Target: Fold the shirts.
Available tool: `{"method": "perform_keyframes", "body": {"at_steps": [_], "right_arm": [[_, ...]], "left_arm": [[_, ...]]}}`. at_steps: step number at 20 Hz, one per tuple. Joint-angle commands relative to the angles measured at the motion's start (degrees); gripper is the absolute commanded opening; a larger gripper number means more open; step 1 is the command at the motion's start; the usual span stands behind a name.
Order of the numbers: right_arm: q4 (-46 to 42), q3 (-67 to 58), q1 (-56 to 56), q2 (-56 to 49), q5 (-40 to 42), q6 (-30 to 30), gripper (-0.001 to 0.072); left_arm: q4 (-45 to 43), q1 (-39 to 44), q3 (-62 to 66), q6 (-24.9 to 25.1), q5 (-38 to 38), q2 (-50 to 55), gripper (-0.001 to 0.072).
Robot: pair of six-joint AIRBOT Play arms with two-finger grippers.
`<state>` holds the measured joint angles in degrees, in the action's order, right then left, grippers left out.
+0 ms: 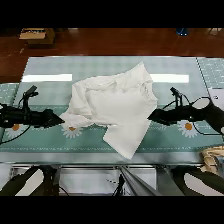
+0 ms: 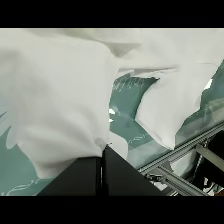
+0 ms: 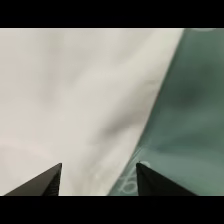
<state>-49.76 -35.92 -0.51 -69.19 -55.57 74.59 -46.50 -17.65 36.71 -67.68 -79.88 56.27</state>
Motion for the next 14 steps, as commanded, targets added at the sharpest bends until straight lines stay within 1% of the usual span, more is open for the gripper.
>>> {"method": "perform_keyframes", "body": {"at_steps": [1,4,5,6,7,8,9,11,14], "right_arm": [[0.83,0.35,9.07,-2.19,5.62,6.38,0.0529],[1.88,0.33,15.85,-5.53,8.76,9.22,0.0514],[2.67,0.33,17.31,-5.88,9.92,9.18,0.0395],[3.3,0.24,18.14,-5.62,10.64,9.2,0.021],[3.87,-0.24,18.18,-4.79,10.51,9.2,0.0078],[3.54,-1.16,17.97,-3.08,9.79,9.03,0.0038],[2.78,-2.47,17.49,-0.74,8.76,8.59,0.0025],[1.07,-6.4,15.72,6.03,6.34,7.26,0.0024],[-1.79,-16.28,10.84,18.16,3.45,6.8,0.0024]], "left_arm": [[0.09,-0.07,0.35,-0.04,-0.09,-0.13,0.0026],[0.09,-0.07,0.35,0.0,-0.02,-0.13,0.0026],[0.09,-0.07,0.37,0.09,0.31,-0.13,0.0026],[0.26,-0.07,0.39,0.22,0.72,-0.13,0.0026],[0.68,-0.07,0.57,0.33,1.27,-0.2,0.0026],[1.73,-0.09,1.25,1.27,1.4,-0.24,0.0026],[2.89,-0.09,2.91,1.57,1.38,-0.26,0.0026],[6.6,-0.09,8.57,1.68,1.4,-0.74,0.0026],[13.57,-0.09,23.23,2.1,1.68,-2.49,0.0026]]}}
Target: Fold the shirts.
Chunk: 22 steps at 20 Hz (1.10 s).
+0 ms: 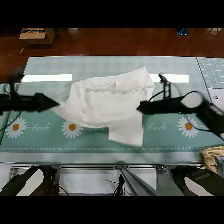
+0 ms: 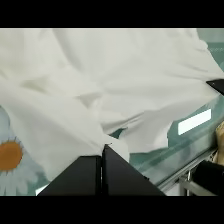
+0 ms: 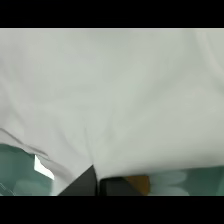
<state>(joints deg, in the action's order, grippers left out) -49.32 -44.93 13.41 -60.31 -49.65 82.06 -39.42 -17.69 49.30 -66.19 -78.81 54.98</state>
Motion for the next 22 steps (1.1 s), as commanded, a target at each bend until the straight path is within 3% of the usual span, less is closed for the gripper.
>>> {"method": "perform_keyframes", "body": {"at_steps": [1,7,10,13,16,20,22], "right_arm": [[-2.43,-11.04,-5.09,12.94,-1.99,-0.68,0.0024],[-2.38,-36.92,-18.34,24.5,-0.09,4.44,0.0024],[-2.54,-47.41,-20.57,24.7,0.11,5.66,0.0023],[-7.96,-54.69,-21.09,24.7,-2.19,10.19,0.0023],[-15.28,-60.46,-21.09,24.7,-11.54,13.18,0.0023],[-19.08,-63.6,-21.09,24.7,-27.45,13.99,0.0023],[-20.79,-63.63,-21.11,23.8,-36.52,13.94,0.0023]], "left_arm": [[7.76,-0.04,16.46,0.61,1.68,-2.14,0.0026],[7.91,-1.33,50.71,-5.27,14.34,-8.96,0.0025],[7.21,-1.33,58.77,-5.9,17.49,-13.0,0.0026],[-3.08,-1.33,61.22,-10.47,18.12,-18.45,0.0026],[-11.74,-1.31,61.22,-15.43,13.07,-22.97,0.0025],[-13.66,-1.33,61.22,-22.93,-4.66,-24.76,0.0025],[-13.73,-1.33,60.87,-24.15,-13.73,-24.55,0.0025]]}}
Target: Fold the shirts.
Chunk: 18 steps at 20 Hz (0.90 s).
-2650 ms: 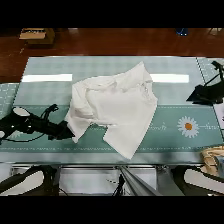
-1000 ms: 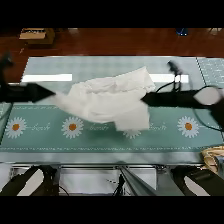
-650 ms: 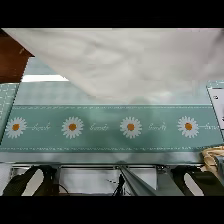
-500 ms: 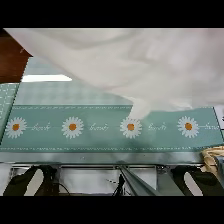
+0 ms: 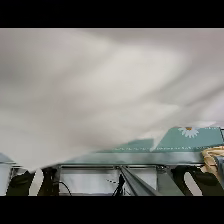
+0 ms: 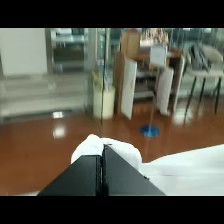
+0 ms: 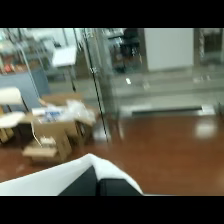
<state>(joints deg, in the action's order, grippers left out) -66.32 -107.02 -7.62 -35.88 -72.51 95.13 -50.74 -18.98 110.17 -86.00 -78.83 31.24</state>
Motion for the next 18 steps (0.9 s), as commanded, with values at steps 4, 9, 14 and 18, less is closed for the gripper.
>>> {"method": "perform_keyframes", "body": {"at_steps": [4,9,14,18], "right_arm": [[-5.01,-1.49,-0.07,-8.55,-34.12,-4.59,0.0023],[-4.68,-0.83,0.11,-26.03,-33.66,-8.9,0.0023],[-2.23,-0.83,0.11,-45.55,-23.56,-9.42,0.0023],[3.39,-0.83,0.11,-54.95,-8.59,-9.42,0.0023]], "left_arm": [[-2.38,-0.02,-8.15,-4.59,-23.1,-0.81,0.0025],[-2.29,0.09,-32.28,-1.86,-17.9,-0.02,0.0026],[-2.19,0.13,-47.6,-0.17,2.64,7.98,0.0025],[0.57,4.85,-48.54,3.76,14.45,22.69,0.0026]]}}
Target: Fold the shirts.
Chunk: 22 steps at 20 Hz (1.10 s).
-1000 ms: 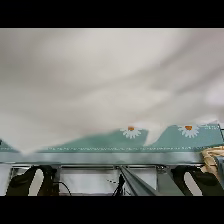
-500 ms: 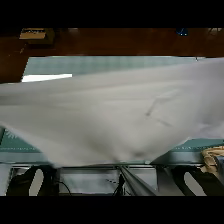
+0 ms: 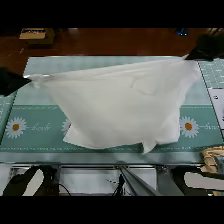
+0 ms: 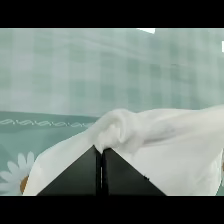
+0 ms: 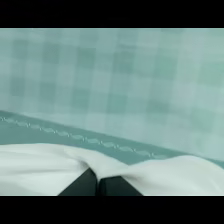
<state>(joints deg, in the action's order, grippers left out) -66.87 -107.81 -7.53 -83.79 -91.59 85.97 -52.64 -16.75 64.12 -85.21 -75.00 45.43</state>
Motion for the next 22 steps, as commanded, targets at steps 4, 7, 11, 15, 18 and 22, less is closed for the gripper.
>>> {"method": "perform_keyframes", "body": {"at_steps": [4,7,11,15,18,22], "right_arm": [[5.03,-0.04,0.2,-12.66,22.01,0.22,0.0024],[5.07,-0.02,0.24,-17.09,23.15,1.51,0.0024],[5.07,-0.04,0.26,-24.26,16.26,1.88,0.0025],[5.09,-0.04,0.24,-27.45,13.79,1.75,0.0026],[6.32,-0.11,-0.72,-25.2,11.26,-2.99,0.0214],[0.48,-0.09,-5.18,-18.58,-1.36,-9.18,0.0357]], "left_arm": [[7.89,10.1,-2.49,6.64,26.73,22.64,0.0026],[8.13,14.47,-2.49,6.58,34.56,30.88,0.0027],[8.13,17.59,-2.49,6.58,32.3,38.38,0.0027],[8.13,18.51,-2.47,6.58,29.88,40.74,0.0027],[8.07,15.91,-0.17,8.79,22.23,40.61,0.0205],[5.2,6.19,6.8,10.38,-1.38,40.54,0.0492]]}}
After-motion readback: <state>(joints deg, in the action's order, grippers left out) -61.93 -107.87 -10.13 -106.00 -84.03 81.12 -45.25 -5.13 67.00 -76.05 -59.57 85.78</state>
